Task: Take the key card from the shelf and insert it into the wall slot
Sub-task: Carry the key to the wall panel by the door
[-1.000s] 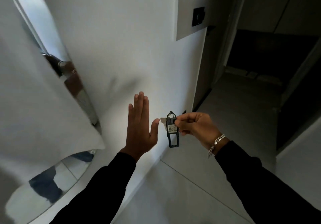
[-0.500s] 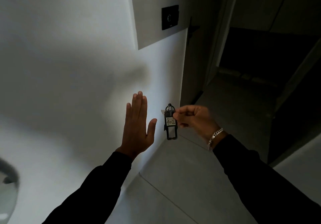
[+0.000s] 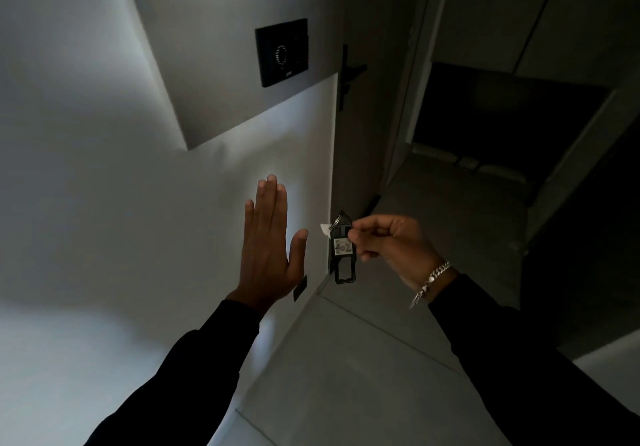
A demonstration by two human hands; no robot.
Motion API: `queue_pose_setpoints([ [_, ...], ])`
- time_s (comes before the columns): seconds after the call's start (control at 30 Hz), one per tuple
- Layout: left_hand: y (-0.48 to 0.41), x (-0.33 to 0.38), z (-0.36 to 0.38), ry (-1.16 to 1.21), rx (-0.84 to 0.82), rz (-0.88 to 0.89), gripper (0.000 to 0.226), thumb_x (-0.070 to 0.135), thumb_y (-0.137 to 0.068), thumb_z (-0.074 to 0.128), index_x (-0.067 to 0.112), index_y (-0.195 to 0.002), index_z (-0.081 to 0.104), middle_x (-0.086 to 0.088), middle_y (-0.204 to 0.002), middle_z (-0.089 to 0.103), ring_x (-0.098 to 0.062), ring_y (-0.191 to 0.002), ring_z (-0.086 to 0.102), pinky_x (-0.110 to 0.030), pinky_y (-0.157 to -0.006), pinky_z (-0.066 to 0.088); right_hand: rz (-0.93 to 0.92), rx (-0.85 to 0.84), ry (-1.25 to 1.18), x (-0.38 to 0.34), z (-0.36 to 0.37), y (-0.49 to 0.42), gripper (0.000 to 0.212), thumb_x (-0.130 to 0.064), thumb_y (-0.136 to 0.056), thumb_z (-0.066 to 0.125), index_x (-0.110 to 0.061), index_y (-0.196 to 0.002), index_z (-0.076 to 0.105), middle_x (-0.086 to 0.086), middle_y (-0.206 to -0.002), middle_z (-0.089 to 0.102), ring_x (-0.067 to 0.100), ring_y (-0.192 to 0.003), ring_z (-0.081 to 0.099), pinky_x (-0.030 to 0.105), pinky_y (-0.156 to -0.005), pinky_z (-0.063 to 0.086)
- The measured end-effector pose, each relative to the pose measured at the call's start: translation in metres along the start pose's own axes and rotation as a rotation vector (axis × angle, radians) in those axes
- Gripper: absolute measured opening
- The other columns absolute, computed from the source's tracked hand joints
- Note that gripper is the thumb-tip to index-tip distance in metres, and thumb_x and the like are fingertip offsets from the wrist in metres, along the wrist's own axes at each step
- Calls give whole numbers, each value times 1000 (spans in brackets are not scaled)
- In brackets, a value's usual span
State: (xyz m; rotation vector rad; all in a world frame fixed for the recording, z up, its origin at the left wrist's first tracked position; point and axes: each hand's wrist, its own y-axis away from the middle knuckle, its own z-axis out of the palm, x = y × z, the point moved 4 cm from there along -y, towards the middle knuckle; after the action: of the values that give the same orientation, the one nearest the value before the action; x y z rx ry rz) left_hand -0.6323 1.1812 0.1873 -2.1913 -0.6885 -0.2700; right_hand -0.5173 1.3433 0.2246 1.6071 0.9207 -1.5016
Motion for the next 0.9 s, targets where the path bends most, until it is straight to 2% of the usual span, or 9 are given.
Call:
queue_pose_setpoints([
  [0.2,-62,-2,73,-30,5,-10,69,38,-100,31,1,-156,12,-19,-168,8,-30,-158,3,-53,-129,6,11,-31,24,5,-54,-78,9,0,-80,70,-9,-82,70,7,-63,66,5,-46,59,15,-50,53],
  [0.33,-103,0,117,-106,23,-2,69,36,-100,33,-1,-155,16,-22,-166,13,-32,-157,7,-57,-128,10,-2,-77,28,10,-96,-130,9,0,-80,70,-9,-82,70,6,-62,66,5,-46,59,15,-51,54],
  [0.57,-177,11,171,-158,91,-120,69,39,-100,32,1,-156,16,-20,-167,13,-30,-157,7,-57,-128,11,1,-196,43,1,-158,-223,7,-3,-79,72,-9,-83,71,5,-62,68,11,-51,60,18,-52,53],
  [0.77,-224,-17,198,-202,152,-154,68,39,-101,32,2,-156,16,-19,-167,12,-28,-158,5,-55,-129,8,-32,-311,63,-4,-169,-309,8,-5,-78,73,-13,-82,72,1,-61,70,10,-52,61,22,-55,54],
  [0.9,-251,-47,213,-228,215,-190,68,40,-101,32,2,-156,16,-18,-168,12,-28,-158,4,-55,-129,8,-42,-372,53,0,-162,-367,11,-4,-79,72,-15,-80,72,-1,-57,71,7,-50,62,19,-52,53],
])
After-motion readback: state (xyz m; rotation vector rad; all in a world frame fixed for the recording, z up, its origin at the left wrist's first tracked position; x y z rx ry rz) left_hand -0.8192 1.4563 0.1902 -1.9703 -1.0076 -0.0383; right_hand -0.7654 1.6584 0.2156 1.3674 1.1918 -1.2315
